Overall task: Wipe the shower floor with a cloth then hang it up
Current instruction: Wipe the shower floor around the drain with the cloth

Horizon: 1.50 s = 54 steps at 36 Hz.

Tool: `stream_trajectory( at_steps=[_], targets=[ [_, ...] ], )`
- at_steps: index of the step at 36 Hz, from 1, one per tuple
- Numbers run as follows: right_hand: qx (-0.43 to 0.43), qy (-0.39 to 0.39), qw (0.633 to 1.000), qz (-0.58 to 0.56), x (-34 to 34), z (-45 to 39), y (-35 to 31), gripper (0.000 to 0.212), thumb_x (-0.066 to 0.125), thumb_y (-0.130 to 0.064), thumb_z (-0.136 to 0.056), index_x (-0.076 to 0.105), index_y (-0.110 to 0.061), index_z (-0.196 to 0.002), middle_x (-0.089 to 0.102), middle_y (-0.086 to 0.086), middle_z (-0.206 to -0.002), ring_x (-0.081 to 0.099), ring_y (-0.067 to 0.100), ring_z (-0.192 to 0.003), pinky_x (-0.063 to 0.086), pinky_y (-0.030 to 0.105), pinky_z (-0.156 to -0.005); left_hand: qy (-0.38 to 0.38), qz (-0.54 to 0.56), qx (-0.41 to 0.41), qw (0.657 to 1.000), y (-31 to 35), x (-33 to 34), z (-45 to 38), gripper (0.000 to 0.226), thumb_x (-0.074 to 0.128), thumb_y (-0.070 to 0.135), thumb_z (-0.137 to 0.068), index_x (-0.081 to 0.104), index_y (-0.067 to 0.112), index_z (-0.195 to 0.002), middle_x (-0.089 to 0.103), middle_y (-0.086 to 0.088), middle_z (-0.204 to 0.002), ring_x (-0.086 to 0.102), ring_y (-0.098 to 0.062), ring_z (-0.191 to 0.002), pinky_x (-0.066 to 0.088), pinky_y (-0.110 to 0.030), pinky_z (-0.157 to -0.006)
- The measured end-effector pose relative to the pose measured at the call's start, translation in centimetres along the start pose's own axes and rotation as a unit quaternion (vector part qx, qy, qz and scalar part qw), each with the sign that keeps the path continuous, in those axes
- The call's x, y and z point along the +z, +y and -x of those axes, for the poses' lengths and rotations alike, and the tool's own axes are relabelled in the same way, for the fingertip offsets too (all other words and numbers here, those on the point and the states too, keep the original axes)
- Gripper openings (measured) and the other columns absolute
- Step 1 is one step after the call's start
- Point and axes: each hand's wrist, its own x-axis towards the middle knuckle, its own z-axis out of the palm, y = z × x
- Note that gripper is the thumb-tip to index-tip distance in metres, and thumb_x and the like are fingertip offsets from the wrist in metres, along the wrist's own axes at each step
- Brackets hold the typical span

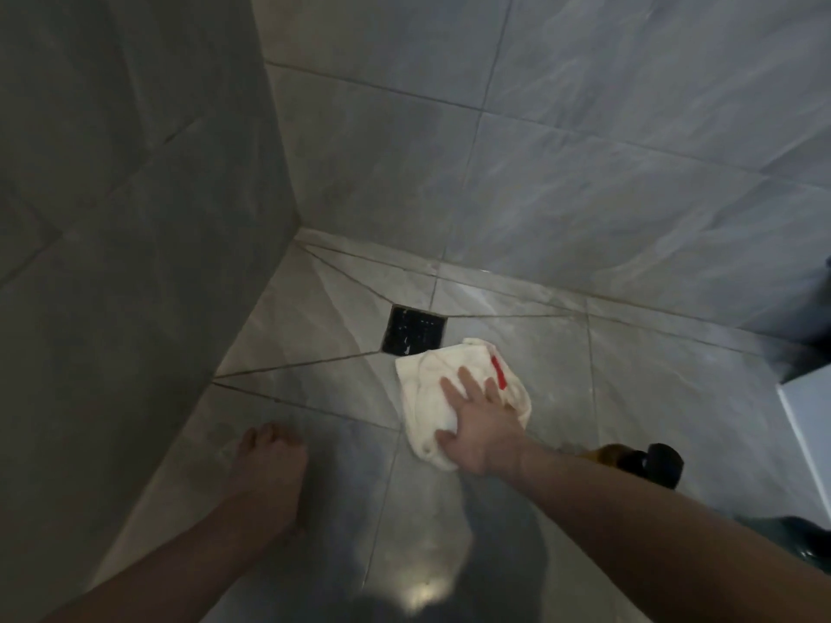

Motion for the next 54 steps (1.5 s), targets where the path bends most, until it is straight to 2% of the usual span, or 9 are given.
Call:
stream_trajectory(
  at_steps=[8,18,25,30,35,41,45,49,54],
  targets=[
    [0.165,0.038,0.985,-0.031,-3.4,-4.4,7.2,0.08,0.039,-0.054,-0.097,0.0,-0.019,-0.156,-0.006,0.013,-0.164,-0.007,0.033,-0.151,0.002,0.053,-0.121,0.023,0.05,-0.003,0.999,-0.8,0.9,0.3,0.07,0.07,0.042,-0.073,0.046,0.02,-0.135,0.041,-0.001,-0.141,0.038,-0.021,-0.132,0.025,-0.035,-0.113],
    [0.263,0.048,0.961,-0.076,-7.2,-8.5,8.5,0.082,0.047,-0.048,-0.095,0.002,-0.019,-0.157,-0.004,0.012,-0.165,-0.003,0.033,-0.152,0.0,0.055,-0.12,0.036,0.092,-0.004,0.995,-1.1,0.8,0.6,0.105,0.076,0.054,-0.064,0.023,0.018,-0.148,0.021,-0.002,-0.156,0.028,-0.017,-0.141,0.027,-0.032,-0.112],
    [0.187,0.051,0.981,-0.034,-5.3,-9.9,7.6,0.095,0.018,-0.069,-0.07,0.002,-0.029,-0.155,0.0,0.0,-0.166,-0.004,0.043,-0.149,0.009,0.069,-0.113,0.024,0.093,0.003,0.995,-0.5,-0.1,0.6,0.116,0.08,0.053,-0.06,0.019,0.015,-0.15,0.013,-0.005,-0.16,0.028,-0.02,-0.142,0.027,-0.033,-0.112],
    [0.024,0.013,0.999,-0.018,-4.1,-6.1,-0.2,0.081,0.046,-0.052,-0.089,0.005,-0.033,-0.157,-0.006,-0.003,-0.165,-0.011,0.046,-0.148,0.011,0.066,-0.114,0.025,0.095,0.007,0.995,-0.4,-0.4,0.5,0.11,0.075,0.05,-0.068,0.013,0.015,-0.152,0.006,-0.004,-0.162,0.024,-0.02,-0.144,0.026,-0.032,-0.114],
    [-0.051,-0.005,0.999,-0.007,-2.0,-4.5,-1.7,0.08,0.047,-0.048,-0.094,0.001,-0.032,-0.157,-0.016,-0.008,-0.164,-0.017,0.043,-0.147,0.01,0.065,-0.116,0.042,0.119,0.015,0.992,-0.4,-0.2,0.5,0.101,0.07,0.038,-0.076,0.01,0.013,-0.153,0.005,-0.005,-0.163,0.019,-0.021,-0.147,0.026,-0.033,-0.115],
    [0.004,0.04,0.999,-0.008,-4.2,-7.7,2.9,0.078,0.045,-0.056,-0.091,0.005,-0.038,-0.156,-0.008,-0.009,-0.165,-0.005,0.036,-0.15,0.015,0.059,-0.118,0.029,0.134,0.014,0.99,-1.0,-0.2,0.9,0.122,0.08,0.046,-0.063,0.007,0.011,-0.154,0.006,-0.005,-0.163,0.022,-0.02,-0.147,0.03,-0.028,-0.114],
    [0.042,0.06,0.997,0.025,-6.1,-10.5,7.0,0.091,0.022,-0.071,-0.081,0.01,-0.025,-0.158,0.001,0.005,-0.166,-0.003,0.029,-0.152,0.004,0.051,-0.121,0.032,0.151,0.019,0.988,-1.4,0.0,0.9,0.122,0.08,0.047,-0.062,0.007,0.013,-0.154,0.007,-0.004,-0.163,0.02,-0.02,-0.147,0.029,-0.029,-0.114],
    [0.108,0.048,0.992,0.038,-7.9,-11.9,10.9,0.073,0.028,-0.061,-0.095,0.015,-0.027,-0.157,-0.001,0.004,-0.166,-0.004,0.036,-0.151,0.004,0.053,-0.12,0.039,0.146,0.017,0.988,-1.5,0.6,0.7,0.12,0.078,0.049,-0.062,0.008,0.016,-0.154,0.003,-0.003,-0.163,0.019,-0.019,-0.147,0.027,-0.031,-0.115],
    [0.223,0.064,0.971,-0.053,-9.2,-14.9,11.0,0.096,0.041,-0.069,-0.078,0.011,-0.022,-0.156,0.011,0.017,-0.163,0.009,0.039,-0.15,0.012,0.055,-0.12,0.043,0.15,0.008,0.988,-1.4,1.1,0.5,0.124,0.081,0.049,-0.06,0.007,0.017,-0.154,0.002,-0.003,-0.163,0.012,-0.02,-0.149,0.023,-0.035,-0.117]
  ],
)
